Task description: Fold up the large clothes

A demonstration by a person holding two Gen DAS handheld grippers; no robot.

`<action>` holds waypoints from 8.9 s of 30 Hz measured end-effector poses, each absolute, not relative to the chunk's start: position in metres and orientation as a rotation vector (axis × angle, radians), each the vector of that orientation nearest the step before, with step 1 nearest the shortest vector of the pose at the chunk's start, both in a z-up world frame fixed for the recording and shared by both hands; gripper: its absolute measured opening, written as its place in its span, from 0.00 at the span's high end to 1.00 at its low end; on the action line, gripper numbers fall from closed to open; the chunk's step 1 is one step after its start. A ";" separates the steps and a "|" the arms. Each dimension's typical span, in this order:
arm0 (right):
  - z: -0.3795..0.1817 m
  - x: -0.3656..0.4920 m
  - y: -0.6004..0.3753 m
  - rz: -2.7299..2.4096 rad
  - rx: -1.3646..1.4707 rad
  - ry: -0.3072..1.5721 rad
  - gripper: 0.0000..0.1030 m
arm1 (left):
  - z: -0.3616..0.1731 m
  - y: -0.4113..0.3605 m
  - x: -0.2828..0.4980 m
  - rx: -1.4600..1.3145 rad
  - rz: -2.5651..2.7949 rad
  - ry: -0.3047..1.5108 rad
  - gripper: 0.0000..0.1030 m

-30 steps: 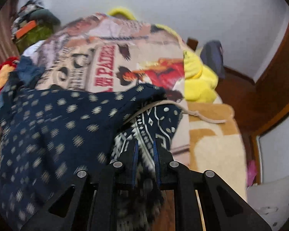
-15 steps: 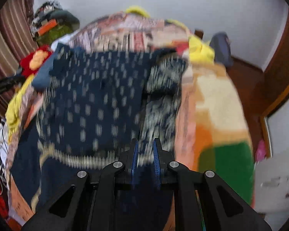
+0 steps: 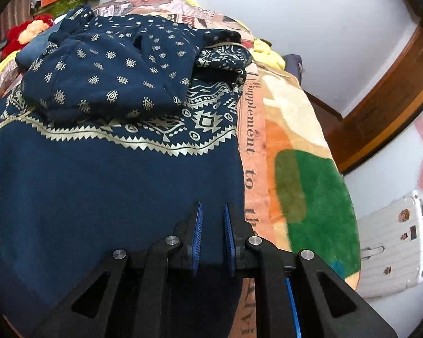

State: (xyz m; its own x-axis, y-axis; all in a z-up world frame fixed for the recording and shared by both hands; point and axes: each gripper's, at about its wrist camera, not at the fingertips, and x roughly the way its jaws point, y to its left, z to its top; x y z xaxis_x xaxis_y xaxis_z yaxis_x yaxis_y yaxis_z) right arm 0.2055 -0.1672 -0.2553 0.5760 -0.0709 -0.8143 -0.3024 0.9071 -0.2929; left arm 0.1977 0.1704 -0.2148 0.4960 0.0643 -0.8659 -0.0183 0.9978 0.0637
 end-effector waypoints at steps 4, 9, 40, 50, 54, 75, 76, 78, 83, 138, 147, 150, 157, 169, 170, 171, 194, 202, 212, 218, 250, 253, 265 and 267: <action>-0.252 0.202 -0.178 0.137 -0.413 0.963 0.89 | -0.223 0.174 0.182 0.000 0.054 1.074 0.36; -0.251 0.195 -0.200 0.050 -0.361 0.942 0.34 | -0.228 0.179 0.169 -0.105 0.042 1.102 0.36; -0.253 0.161 -0.213 0.393 0.258 1.136 0.73 | -0.242 0.125 0.129 -0.384 -0.219 1.131 0.69; -0.213 0.192 -0.190 0.476 0.173 1.051 0.87 | -0.192 0.140 0.143 -0.348 -0.175 0.978 0.86; -0.181 0.210 -0.191 0.489 0.169 0.956 0.88 | -0.159 0.144 0.154 -0.305 -0.145 0.892 0.87; -0.132 0.428 -0.149 0.373 0.126 0.821 0.88 | -0.130 0.190 0.369 -0.216 0.071 0.773 0.88; -0.142 0.442 -0.146 0.356 0.116 0.841 0.88 | -0.140 0.193 0.379 -0.215 0.083 0.794 0.88; -0.161 0.461 -0.140 0.337 0.118 0.876 0.88 | -0.160 0.199 0.398 -0.221 0.103 0.843 0.88; -0.207 0.499 -0.149 0.212 0.071 0.924 0.88 | -0.208 0.215 0.426 -0.222 0.155 0.933 0.88; -0.207 0.520 -0.088 0.254 -0.009 0.890 0.87 | -0.174 0.236 0.459 -0.060 0.234 0.859 0.35; -0.168 0.428 -0.048 0.503 -0.189 0.819 0.87 | -0.152 0.179 0.405 -0.034 0.001 0.872 0.33; -0.170 0.395 -0.032 0.587 -0.231 0.816 0.87 | -0.153 0.157 0.388 0.013 -0.036 0.876 0.25; -0.226 0.372 -0.004 0.619 -0.303 0.915 0.87 | -0.193 0.117 0.372 -0.009 -0.124 0.961 0.24; -0.244 0.359 -0.025 0.630 -0.284 0.898 0.88 | -0.251 0.105 0.356 0.066 -0.057 1.006 0.16; -0.244 0.355 -0.027 0.612 -0.311 0.883 0.88 | -0.251 0.108 0.354 0.058 -0.061 1.007 0.16; -0.244 0.353 -0.029 0.610 -0.322 0.877 0.88 | -0.251 0.110 0.351 0.047 -0.065 1.009 0.16; -0.268 0.364 -0.164 0.181 -0.316 0.978 0.78 | -0.261 0.200 0.274 -0.060 0.215 1.062 0.15; -0.238 0.361 -0.173 0.196 -0.206 0.950 0.68 | -0.240 0.232 0.230 -0.182 0.303 0.963 0.15; -0.187 0.355 -0.110 0.424 -0.167 0.884 0.68 | -0.252 0.192 0.250 -0.607 -0.039 1.010 0.15; -0.228 0.360 -0.072 0.567 -0.099 1.059 0.68 | -0.274 0.188 0.266 -0.769 -0.121 1.037 0.17; -0.199 0.355 -0.048 0.547 -0.100 1.003 0.24 | -0.169 0.196 0.313 -0.615 0.180 0.645 0.89; -0.182 0.349 -0.031 0.581 -0.106 0.941 0.24 | -0.139 0.204 0.297 -0.562 0.208 0.580 0.90; -0.242 0.333 0.071 0.720 -0.211 1.024 0.12 | -0.146 0.221 0.266 -0.425 0.333 0.630 0.90; -0.252 0.330 0.077 0.729 -0.228 1.024 0.05 | -0.156 0.223 0.270 -0.442 0.330 0.667 0.90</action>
